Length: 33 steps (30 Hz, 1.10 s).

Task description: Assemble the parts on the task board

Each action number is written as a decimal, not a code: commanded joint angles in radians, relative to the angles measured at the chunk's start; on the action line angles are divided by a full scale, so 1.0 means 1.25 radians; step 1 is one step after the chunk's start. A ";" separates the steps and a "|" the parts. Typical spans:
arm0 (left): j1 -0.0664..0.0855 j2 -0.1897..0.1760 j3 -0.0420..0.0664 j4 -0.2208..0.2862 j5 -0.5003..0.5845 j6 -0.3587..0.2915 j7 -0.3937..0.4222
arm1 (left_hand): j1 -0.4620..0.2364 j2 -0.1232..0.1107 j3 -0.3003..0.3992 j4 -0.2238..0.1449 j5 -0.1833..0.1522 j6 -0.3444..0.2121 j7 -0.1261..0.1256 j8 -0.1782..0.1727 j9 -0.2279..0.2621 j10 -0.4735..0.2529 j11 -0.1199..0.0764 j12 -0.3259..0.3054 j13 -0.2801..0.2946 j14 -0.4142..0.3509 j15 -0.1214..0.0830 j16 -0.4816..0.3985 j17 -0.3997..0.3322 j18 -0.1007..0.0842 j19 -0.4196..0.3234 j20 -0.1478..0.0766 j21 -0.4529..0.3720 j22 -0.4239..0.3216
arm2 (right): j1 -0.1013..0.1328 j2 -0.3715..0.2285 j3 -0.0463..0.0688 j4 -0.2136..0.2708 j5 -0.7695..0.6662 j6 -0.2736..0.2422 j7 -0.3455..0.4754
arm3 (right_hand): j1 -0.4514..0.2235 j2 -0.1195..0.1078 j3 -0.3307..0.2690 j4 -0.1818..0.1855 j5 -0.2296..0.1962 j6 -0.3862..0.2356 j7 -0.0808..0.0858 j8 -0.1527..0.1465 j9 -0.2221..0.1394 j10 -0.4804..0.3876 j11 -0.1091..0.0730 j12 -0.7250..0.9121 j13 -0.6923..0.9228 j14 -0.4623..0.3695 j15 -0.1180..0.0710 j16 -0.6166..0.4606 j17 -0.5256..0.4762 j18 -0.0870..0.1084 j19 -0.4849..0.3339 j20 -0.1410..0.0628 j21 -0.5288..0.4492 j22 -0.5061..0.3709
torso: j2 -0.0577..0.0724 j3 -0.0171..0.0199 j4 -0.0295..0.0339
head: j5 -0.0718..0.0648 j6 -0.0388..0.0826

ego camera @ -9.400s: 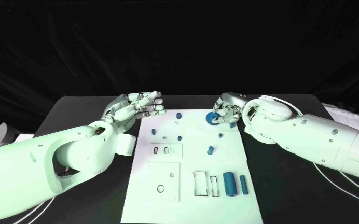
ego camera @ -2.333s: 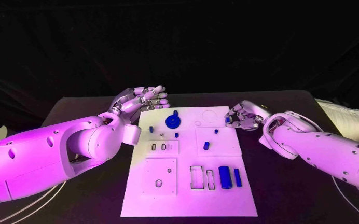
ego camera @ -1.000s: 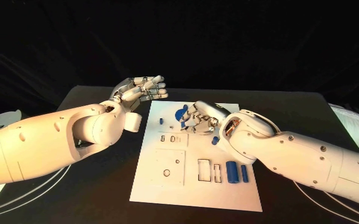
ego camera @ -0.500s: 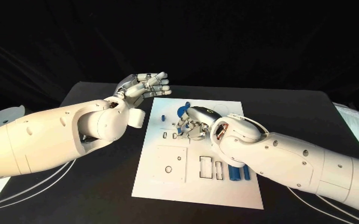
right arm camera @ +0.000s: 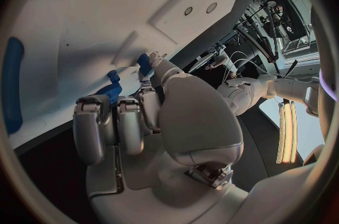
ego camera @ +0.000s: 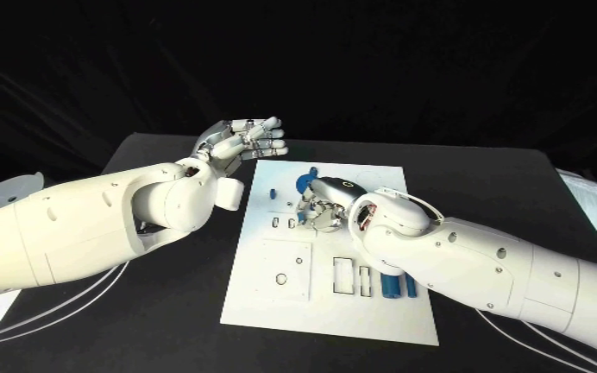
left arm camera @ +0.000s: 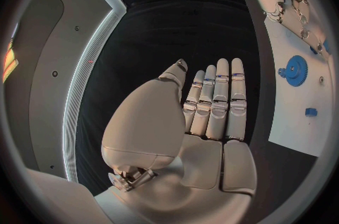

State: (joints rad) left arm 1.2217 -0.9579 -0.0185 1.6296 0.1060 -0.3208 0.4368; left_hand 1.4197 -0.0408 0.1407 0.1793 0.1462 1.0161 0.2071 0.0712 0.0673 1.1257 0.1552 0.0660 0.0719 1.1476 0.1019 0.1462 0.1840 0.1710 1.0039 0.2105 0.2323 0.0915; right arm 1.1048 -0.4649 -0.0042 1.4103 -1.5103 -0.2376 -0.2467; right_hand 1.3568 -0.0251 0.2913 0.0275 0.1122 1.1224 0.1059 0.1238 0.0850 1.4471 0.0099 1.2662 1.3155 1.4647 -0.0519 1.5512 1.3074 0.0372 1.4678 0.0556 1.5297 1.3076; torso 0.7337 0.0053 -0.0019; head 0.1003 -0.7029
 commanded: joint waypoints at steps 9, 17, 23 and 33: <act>0.000 0.001 0.000 0.002 0.002 0.015 0.006 | 0.008 0.000 0.000 -0.006 -0.003 -0.004 0.004 -0.005 -0.001 -0.005 -0.001 -0.002 -0.001 0.001 0.005 -0.003 0.001 0.009 0.000 0.006 -0.004 -0.001 | -0.009 0.001 -0.007 -0.006 -0.013 0.020 -0.012 | -0.005 0.003 0.002 -0.003 0.005 0.014 -0.010 0.004 0.020 -0.004 0.001 -0.001 0.031 0.076 -0.004 -0.004 0.172 -0.015 0.049 -0.004 0.001 0.145 | 0.000 0.0003 -0.0002 | 0.004 -0.005; 0.000 0.001 0.000 0.002 0.002 0.016 0.006 | 0.008 0.000 0.000 -0.006 -0.003 -0.004 0.004 -0.005 -0.001 -0.005 -0.001 -0.002 -0.001 0.001 0.005 -0.003 0.001 0.009 0.000 0.006 -0.004 -0.001 | -0.011 -0.001 -0.007 -0.003 -0.011 0.041 -0.015 | -0.006 0.003 0.002 -0.003 0.006 0.015 -0.010 0.004 0.020 -0.004 0.000 -0.001 0.031 0.076 -0.004 -0.004 0.172 -0.015 0.049 -0.004 0.001 0.145 | 0.001 0.0005 -0.0005 | 0.004 -0.006; 0.000 0.000 0.000 0.002 0.002 0.016 0.006 | 0.008 0.000 0.000 -0.006 -0.003 -0.004 0.004 -0.005 -0.001 -0.005 -0.001 -0.002 -0.001 0.001 0.005 -0.003 0.001 0.009 0.000 0.006 -0.004 -0.001 | -0.011 -0.002 -0.007 -0.006 -0.010 0.066 -0.021 | -0.016 -0.003 -0.001 -0.002 0.006 0.010 -0.008 0.000 0.020 -0.008 0.002 -0.008 0.026 0.076 -0.003 -0.005 0.170 -0.014 0.047 -0.003 0.000 0.143 | 0.001 0.0005 -0.0004 | 0.004 -0.008; 0.000 0.000 0.000 0.002 0.002 0.016 0.005 | 0.008 0.000 0.000 -0.006 -0.003 -0.004 0.004 -0.005 -0.001 -0.005 -0.001 -0.002 -0.001 0.001 0.005 -0.003 0.001 0.009 0.000 0.006 -0.004 -0.001 | -0.013 -0.001 -0.007 -0.008 -0.013 0.086 -0.025 | -0.034 -0.019 -0.010 0.000 0.012 -0.001 -0.003 -0.010 0.018 -0.016 0.007 -0.026 0.016 0.076 0.001 -0.006 0.170 -0.014 0.047 0.000 -0.001 0.141 | 0.000 0.0004 -0.0003 | 0.003 -0.012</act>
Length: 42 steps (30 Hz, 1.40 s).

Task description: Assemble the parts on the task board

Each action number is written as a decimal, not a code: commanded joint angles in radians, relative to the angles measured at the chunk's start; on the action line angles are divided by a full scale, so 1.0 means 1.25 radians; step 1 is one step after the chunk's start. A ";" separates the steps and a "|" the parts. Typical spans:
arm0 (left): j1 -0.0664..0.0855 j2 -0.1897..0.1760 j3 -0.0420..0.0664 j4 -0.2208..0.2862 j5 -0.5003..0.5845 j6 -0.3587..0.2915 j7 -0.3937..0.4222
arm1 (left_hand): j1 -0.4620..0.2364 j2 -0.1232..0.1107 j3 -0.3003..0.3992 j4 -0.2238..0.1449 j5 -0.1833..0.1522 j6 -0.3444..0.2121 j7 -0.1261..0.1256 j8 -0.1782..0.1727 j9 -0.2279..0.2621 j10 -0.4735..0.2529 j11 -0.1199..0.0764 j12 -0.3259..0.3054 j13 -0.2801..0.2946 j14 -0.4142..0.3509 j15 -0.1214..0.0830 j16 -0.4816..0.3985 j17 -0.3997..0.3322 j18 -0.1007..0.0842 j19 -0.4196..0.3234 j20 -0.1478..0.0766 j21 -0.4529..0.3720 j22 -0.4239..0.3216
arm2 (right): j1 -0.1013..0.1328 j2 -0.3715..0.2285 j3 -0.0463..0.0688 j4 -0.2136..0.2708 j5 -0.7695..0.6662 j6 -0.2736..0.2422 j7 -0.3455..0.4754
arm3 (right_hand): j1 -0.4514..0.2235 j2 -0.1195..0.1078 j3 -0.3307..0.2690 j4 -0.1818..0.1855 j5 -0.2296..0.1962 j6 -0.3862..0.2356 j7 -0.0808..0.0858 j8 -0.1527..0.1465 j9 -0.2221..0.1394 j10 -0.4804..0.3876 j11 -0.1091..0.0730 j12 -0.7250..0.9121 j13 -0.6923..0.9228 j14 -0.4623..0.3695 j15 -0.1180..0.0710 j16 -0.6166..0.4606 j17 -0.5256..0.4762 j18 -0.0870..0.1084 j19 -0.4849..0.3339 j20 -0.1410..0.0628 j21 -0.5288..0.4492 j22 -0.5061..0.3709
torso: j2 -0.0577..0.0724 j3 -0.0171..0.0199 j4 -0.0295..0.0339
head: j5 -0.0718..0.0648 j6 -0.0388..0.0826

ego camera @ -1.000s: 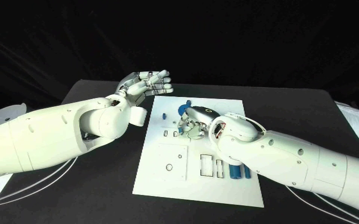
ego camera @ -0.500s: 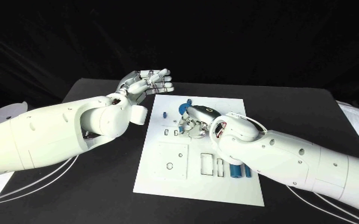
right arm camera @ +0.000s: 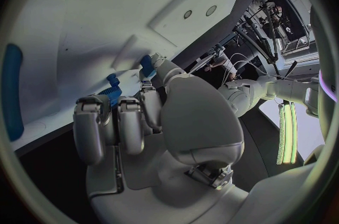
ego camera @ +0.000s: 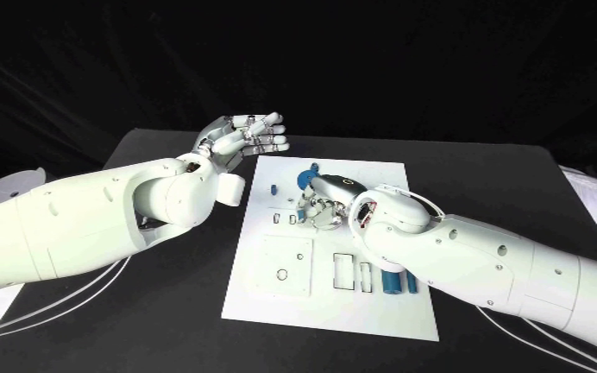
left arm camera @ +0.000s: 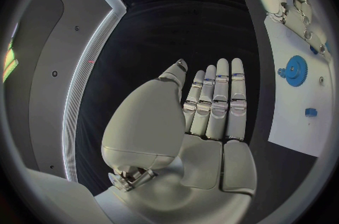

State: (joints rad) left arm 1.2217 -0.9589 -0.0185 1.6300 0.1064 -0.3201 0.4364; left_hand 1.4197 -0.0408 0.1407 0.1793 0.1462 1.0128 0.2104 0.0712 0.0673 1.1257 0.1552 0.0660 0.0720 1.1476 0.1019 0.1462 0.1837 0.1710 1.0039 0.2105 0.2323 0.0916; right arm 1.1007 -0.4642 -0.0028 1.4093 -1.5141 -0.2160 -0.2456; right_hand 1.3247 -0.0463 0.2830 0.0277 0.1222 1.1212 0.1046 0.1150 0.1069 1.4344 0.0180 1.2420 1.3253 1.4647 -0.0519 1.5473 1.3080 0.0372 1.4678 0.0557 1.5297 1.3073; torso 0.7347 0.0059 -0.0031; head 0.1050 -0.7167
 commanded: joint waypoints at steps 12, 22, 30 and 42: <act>0.000 0.001 0.000 0.002 0.002 0.015 0.005 | 0.008 0.000 0.000 -0.006 -0.003 -0.001 0.002 -0.005 -0.001 -0.005 -0.001 -0.002 -0.001 0.001 0.005 -0.003 0.001 0.009 0.000 0.006 -0.004 -0.001 | -0.010 -0.001 -0.009 -0.008 -0.014 0.077 -0.028 | -0.031 -0.018 -0.017 0.009 0.010 -0.020 0.008 -0.019 -0.004 -0.020 0.008 -0.035 -0.011 0.076 0.008 -0.004 0.168 -0.013 0.046 0.005 -0.003 0.139 | 0.000 -0.0004 0.0011 | -0.001 -0.001; 0.000 0.002 0.000 0.001 0.002 0.015 0.004 | 0.008 0.000 0.000 -0.006 -0.003 -0.001 0.002 -0.005 -0.001 -0.005 -0.001 -0.002 -0.001 0.001 0.005 -0.003 0.001 0.009 0.000 0.006 -0.004 -0.001 | -0.011 -0.002 -0.010 -0.007 -0.021 0.064 -0.032 | -0.037 -0.027 -0.023 0.012 0.012 -0.035 0.014 -0.030 -0.009 -0.031 0.013 -0.056 -0.026 0.076 0.012 -0.004 0.169 -0.013 0.045 0.009 -0.003 0.138 | 0.000 -0.0007 0.0012 | -0.001 -0.002; 0.000 0.004 0.000 -0.001 0.002 0.016 0.002 | 0.008 0.000 0.001 -0.006 -0.004 -0.002 0.002 -0.005 -0.001 -0.006 0.000 -0.002 -0.002 0.001 0.005 -0.005 0.002 0.009 0.000 0.006 -0.005 -0.002 | -0.011 -0.002 -0.010 -0.005 -0.024 0.046 -0.036 | -0.067 -0.047 -0.053 0.033 0.003 -0.063 0.022 -0.040 -0.020 -0.054 0.022 -0.099 -0.058 0.076 0.019 -0.003 0.170 -0.012 0.044 0.017 -0.005 0.136 | 0.000 -0.0007 0.0011 | -0.003 -0.001; 0.000 0.005 0.000 -0.002 0.002 0.018 0.002 | 0.008 0.000 0.001 -0.006 -0.004 -0.002 0.002 -0.005 -0.001 -0.006 0.000 -0.002 -0.002 0.001 0.005 -0.005 0.002 0.009 0.000 0.006 -0.005 -0.002 | -0.014 -0.006 -0.010 0.010 -0.030 -0.031 -0.031 | -0.079 -0.054 -0.087 0.057 -0.005 -0.080 0.024 -0.039 -0.029 -0.074 0.025 -0.133 -0.088 0.075 0.022 -0.004 0.169 -0.011 0.042 0.020 -0.007 0.132 | 0.000 -0.0004 0.0009 | -0.004 -0.001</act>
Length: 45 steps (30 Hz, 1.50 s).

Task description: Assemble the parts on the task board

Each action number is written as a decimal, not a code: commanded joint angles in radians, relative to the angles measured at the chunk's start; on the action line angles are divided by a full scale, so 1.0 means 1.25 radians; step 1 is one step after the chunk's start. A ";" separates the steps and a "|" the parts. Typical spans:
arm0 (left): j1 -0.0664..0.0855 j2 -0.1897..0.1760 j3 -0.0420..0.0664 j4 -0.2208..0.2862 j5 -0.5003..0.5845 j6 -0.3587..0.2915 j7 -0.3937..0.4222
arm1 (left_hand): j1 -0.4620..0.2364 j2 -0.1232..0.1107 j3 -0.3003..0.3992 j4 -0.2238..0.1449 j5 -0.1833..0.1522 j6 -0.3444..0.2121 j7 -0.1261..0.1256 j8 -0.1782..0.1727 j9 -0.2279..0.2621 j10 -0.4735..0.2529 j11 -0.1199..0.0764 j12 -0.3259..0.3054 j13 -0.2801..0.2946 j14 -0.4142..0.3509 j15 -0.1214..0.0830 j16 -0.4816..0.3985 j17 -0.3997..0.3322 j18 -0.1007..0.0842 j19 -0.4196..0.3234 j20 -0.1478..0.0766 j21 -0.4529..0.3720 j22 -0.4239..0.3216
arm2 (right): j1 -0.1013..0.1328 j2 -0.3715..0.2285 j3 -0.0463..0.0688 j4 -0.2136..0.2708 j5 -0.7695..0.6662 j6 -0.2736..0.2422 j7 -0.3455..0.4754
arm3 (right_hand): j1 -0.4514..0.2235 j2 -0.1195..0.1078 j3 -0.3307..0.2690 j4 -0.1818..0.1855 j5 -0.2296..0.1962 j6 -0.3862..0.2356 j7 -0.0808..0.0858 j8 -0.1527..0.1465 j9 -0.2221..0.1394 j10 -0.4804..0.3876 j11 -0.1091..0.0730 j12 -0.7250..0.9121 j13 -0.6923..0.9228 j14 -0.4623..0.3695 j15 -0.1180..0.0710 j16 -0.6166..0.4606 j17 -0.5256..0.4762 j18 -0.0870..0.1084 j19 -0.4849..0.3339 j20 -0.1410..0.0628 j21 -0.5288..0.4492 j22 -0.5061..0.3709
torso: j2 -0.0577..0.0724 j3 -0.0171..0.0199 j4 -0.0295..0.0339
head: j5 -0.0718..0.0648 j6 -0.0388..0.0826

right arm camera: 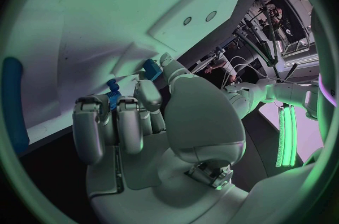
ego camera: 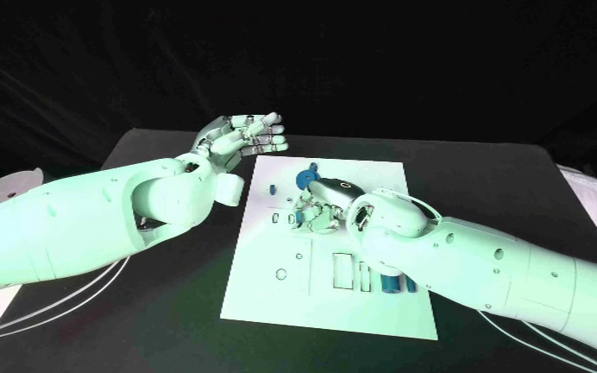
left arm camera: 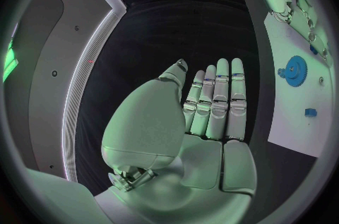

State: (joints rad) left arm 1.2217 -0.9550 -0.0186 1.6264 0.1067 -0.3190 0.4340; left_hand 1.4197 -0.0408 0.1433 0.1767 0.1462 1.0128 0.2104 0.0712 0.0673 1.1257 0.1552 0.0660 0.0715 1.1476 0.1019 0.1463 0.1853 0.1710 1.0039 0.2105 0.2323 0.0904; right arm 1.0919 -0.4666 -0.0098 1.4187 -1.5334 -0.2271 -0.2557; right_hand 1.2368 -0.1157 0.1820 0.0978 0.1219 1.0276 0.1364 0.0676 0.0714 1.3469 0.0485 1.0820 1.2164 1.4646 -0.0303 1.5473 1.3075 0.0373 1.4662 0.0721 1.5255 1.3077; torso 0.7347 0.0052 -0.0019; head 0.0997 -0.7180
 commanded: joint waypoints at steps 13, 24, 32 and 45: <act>0.000 0.004 -0.001 -0.008 -0.001 0.023 -0.024 | 0.007 0.000 0.001 -0.008 -0.004 -0.003 0.001 -0.005 0.000 -0.008 -0.002 -0.002 -0.002 0.023 0.000 0.002 0.010 0.011 0.015 0.002 0.001 0.001 | -0.011 -0.059 0.014 0.090 0.052 -0.134 0.112 | 0.007 -0.023 -0.107 0.075 0.040 -0.073 0.015 -0.002 -0.005 0.009 0.015 0.024 0.007 0.075 0.018 -0.006 0.167 -0.011 0.042 0.017 -0.006 0.129 | -0.002 0.0000 -0.0006 | 0.003 0.004; -0.001 0.019 -0.009 -0.054 -0.166 0.039 -0.198 | -0.032 -0.020 -0.008 0.010 -0.007 0.055 -0.062 0.012 0.007 0.197 -0.091 0.089 0.058 0.312 -0.106 0.672 0.587 0.009 0.280 -0.108 0.219 0.112 | 0.057 -0.216 0.038 0.175 0.384 -0.031 0.271 | 0.068 0.012 -0.145 0.096 0.030 -0.094 0.021 0.000 -0.003 -0.024 0.020 -0.022 -0.034 0.066 0.022 -0.029 0.131 -0.001 0.018 0.023 -0.031 0.085 | -0.020 -0.0025 -0.0059 | 0.013 0.006; -0.001 0.031 -0.011 -0.090 -0.409 0.097 -0.481 | -0.104 -0.016 -0.065 0.067 -0.005 0.087 -0.095 0.082 0.063 0.152 -0.115 0.610 0.555 0.339 -0.139 1.140 1.108 -0.072 0.348 -0.133 0.832 0.797 | 0.112 -0.323 0.042 0.178 0.530 -0.058 0.275 | 0.079 0.027 -0.149 0.093 0.046 -0.085 0.018 0.003 -0.002 -0.022 0.017 -0.018 -0.034 0.065 0.019 -0.031 0.129 -0.001 0.019 0.022 -0.031 0.086 | -0.040 -0.0010 -0.0187 | 0.024 0.001; 0.000 0.085 -0.010 -0.112 -0.719 0.210 -0.783 | -0.203 0.018 -0.176 0.091 -0.043 0.058 -0.131 0.281 0.242 0.204 -0.143 0.919 0.864 0.339 -0.147 1.140 1.108 -0.094 0.373 -0.145 0.961 0.978 | 0.124 -0.361 0.042 0.172 0.544 -0.071 0.257 | 0.086 0.034 -0.153 0.090 0.060 -0.079 0.016 0.005 -0.002 -0.022 0.015 -0.020 -0.038 0.065 0.017 -0.033 0.126 -0.001 0.019 0.020 -0.033 0.084 | -0.048 0.0071 -0.0285 | 0.036 -0.004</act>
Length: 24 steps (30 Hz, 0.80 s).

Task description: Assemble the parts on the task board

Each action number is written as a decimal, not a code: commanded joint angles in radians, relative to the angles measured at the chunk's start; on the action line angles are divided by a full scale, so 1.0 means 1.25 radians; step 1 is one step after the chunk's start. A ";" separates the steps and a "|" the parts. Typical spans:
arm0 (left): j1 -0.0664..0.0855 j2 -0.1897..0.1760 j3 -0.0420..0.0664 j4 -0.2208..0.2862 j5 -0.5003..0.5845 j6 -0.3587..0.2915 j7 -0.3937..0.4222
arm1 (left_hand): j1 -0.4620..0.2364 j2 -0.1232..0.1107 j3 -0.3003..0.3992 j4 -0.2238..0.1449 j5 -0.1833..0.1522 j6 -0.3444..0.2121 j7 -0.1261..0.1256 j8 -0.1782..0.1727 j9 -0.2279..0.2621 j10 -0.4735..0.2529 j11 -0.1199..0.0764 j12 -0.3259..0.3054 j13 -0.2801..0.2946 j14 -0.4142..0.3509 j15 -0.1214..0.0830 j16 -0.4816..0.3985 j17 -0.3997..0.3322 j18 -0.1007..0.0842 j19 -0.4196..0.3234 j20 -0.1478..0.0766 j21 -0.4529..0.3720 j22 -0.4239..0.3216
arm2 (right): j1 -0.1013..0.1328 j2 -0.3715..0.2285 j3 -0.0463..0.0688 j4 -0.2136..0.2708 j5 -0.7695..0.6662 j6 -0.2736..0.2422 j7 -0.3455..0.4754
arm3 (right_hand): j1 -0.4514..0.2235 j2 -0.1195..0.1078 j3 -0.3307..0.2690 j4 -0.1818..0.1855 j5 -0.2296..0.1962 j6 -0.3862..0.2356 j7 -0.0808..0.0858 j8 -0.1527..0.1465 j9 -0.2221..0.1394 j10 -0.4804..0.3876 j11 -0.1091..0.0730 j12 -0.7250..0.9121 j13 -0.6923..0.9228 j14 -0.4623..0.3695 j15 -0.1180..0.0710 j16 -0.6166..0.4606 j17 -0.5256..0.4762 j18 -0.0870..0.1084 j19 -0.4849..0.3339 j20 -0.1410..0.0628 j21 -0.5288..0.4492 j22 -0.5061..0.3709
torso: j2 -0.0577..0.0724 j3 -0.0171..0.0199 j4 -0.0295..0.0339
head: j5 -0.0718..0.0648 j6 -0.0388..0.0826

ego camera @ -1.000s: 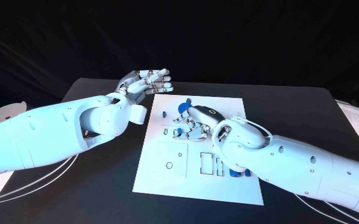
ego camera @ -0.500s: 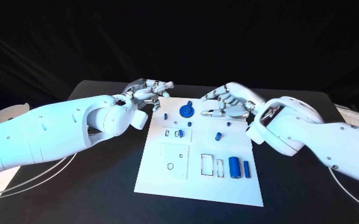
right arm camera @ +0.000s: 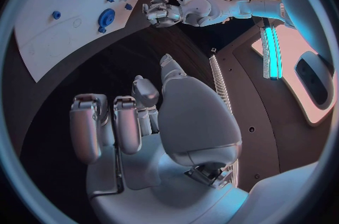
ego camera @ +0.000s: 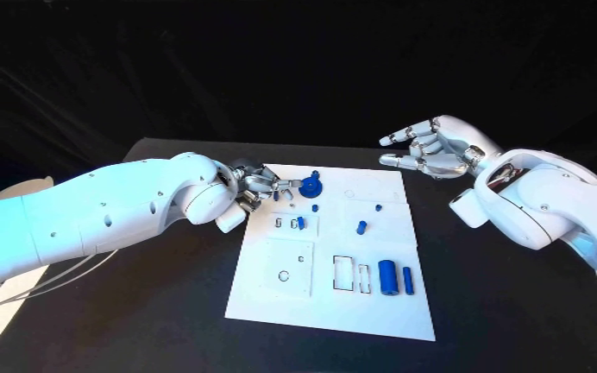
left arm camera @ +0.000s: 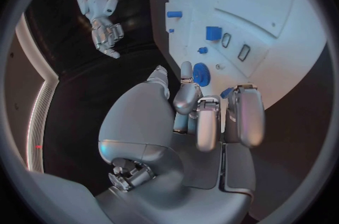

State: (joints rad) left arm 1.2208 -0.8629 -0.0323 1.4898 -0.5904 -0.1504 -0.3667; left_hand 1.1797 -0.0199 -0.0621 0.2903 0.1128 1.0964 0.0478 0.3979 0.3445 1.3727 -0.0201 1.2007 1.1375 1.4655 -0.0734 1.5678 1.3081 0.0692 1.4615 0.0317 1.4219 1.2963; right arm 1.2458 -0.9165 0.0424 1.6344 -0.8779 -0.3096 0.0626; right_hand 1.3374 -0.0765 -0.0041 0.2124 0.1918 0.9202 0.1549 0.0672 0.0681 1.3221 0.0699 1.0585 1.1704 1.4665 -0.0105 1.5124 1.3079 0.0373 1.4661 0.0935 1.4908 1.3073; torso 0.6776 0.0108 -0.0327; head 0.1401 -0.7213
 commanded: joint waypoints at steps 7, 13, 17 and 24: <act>0.002 0.047 0.001 -0.012 -0.227 0.106 -0.213 | -0.028 0.017 -0.074 0.002 -0.048 -0.059 -0.015 0.129 0.154 0.022 -0.015 0.053 0.057 0.084 -0.016 0.002 0.210 -0.019 0.016 -0.011 0.033 0.054 | 0.001 -0.002 -0.001 -0.006 0.002 -0.010 -0.011 | 0.006 0.004 -0.005 -0.002 0.006 0.008 0.001 0.006 0.001 -0.002 -0.003 -0.002 -0.002 0.063 0.001 -0.006 0.125 -0.001 0.018 0.002 -0.005 0.084 | 0.000 0.0013 -0.0041 | 0.005 -0.003; 0.004 0.070 0.001 -0.018 -0.251 0.132 -0.243 | -0.040 0.014 -0.089 0.002 -0.050 -0.064 -0.018 0.147 0.179 0.028 -0.018 0.064 0.070 0.084 -0.018 0.002 0.210 -0.023 0.023 -0.013 0.042 0.071 | 0.001 0.001 -0.001 -0.009 -0.008 -0.012 -0.018 | 0.006 0.004 -0.005 -0.002 0.007 0.008 0.001 0.006 0.001 -0.002 -0.003 -0.002 -0.003 0.063 0.001 -0.006 0.125 -0.001 0.019 0.002 -0.005 0.084 | 0.000 0.0013 -0.0028 | 0.002 -0.007; 0.005 0.083 0.001 -0.022 -0.266 0.150 -0.253 | -0.041 0.014 -0.090 0.002 -0.051 -0.065 -0.019 0.148 0.181 0.029 -0.018 0.065 0.071 0.084 -0.019 0.002 0.210 -0.023 0.024 -0.013 0.043 0.073 | 0.000 0.003 -0.001 -0.012 -0.010 -0.013 -0.021 | 0.006 0.004 -0.005 -0.002 0.007 0.008 0.001 0.006 0.001 -0.002 -0.003 -0.002 -0.003 0.063 0.001 -0.006 0.125 -0.001 0.019 0.002 -0.005 0.084 | 0.000 0.0016 -0.0010 | 0.001 -0.009; 0.007 0.103 0.001 -0.034 -0.299 0.182 -0.269 | -0.038 0.020 -0.090 0.001 -0.050 -0.068 -0.020 0.154 0.191 0.030 -0.019 0.067 0.074 0.084 -0.020 0.002 0.210 -0.024 0.025 -0.014 0.045 0.076 | -0.001 0.008 -0.002 -0.015 -0.011 -0.013 -0.024 | 0.007 0.006 -0.007 -0.001 0.010 0.010 0.000 0.006 0.001 -0.003 -0.003 -0.004 -0.004 0.063 0.001 -0.007 0.124 0.000 0.018 0.002 -0.006 0.082 | 0.000 0.0012 -0.0015 | 0.004 -0.013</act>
State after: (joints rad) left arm 1.2279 -0.7385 -0.0317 1.4505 -0.9187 0.0200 -0.6710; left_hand 1.1376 0.0008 -0.1699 0.2910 0.0531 1.0177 0.0225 0.5857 0.5824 1.4046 -0.0449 1.2779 1.2294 1.4692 -0.0913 1.5678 1.3078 0.0545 1.4649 0.0209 1.4755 1.3080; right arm 1.2458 -0.9076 0.0405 1.6161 -0.8782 -0.3247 0.0393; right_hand 1.3413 -0.0725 -0.0069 0.2095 0.2012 0.9273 0.1552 0.0730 0.0687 1.3222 0.0700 1.0586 1.1666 1.4665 -0.0106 1.5086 1.3076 0.0372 1.4661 0.0934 1.4871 1.3080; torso 0.6773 0.0126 -0.0344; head 0.1434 -0.7366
